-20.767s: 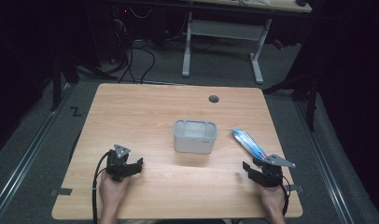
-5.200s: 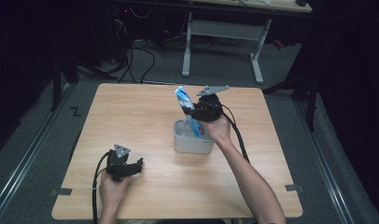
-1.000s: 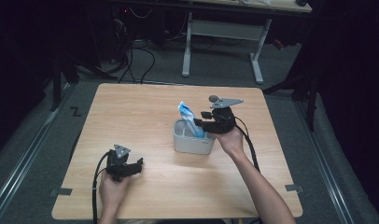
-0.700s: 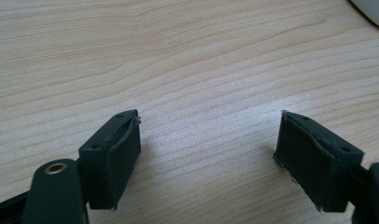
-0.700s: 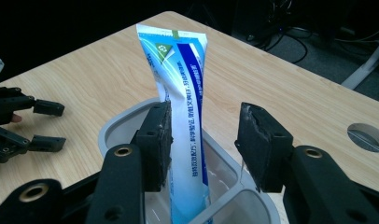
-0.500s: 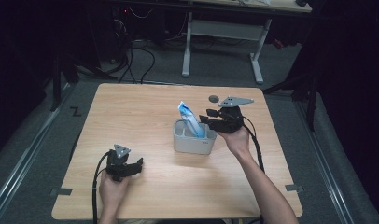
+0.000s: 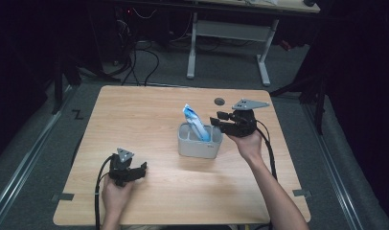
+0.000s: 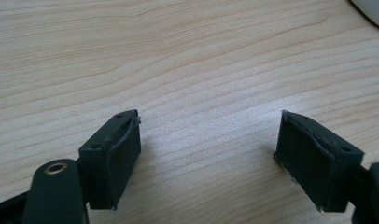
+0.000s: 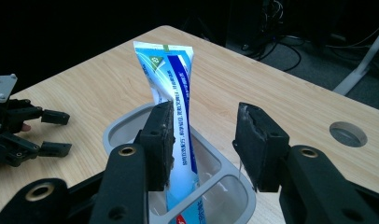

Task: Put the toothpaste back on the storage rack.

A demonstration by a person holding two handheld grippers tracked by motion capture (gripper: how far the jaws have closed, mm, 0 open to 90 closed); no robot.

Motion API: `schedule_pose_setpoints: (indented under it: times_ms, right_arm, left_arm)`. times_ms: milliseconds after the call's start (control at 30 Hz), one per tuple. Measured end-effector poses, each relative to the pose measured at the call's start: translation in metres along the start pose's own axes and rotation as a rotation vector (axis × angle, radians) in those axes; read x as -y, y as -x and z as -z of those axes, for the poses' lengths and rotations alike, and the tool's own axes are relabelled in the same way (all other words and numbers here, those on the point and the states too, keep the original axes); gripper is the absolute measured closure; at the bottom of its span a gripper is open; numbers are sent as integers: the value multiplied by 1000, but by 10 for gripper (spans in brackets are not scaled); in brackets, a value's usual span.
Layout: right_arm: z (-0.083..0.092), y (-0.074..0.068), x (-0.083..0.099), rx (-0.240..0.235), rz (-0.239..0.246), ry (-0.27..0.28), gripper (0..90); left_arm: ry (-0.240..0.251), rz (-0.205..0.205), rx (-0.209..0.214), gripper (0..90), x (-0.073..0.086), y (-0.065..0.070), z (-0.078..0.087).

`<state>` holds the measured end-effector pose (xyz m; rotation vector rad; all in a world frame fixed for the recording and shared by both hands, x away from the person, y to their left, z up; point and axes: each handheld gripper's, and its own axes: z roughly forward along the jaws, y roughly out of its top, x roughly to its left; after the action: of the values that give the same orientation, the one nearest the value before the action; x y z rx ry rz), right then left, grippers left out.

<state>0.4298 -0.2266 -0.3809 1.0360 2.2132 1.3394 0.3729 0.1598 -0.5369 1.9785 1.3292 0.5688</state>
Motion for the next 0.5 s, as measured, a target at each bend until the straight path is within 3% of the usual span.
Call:
schedule_pose_setpoints:
  times_ms: [500]
  right_arm:
    - [19, 8, 11, 18, -37, 32, 582]
  left_arm:
    - [0, 0, 0, 223, 0, 0, 0]
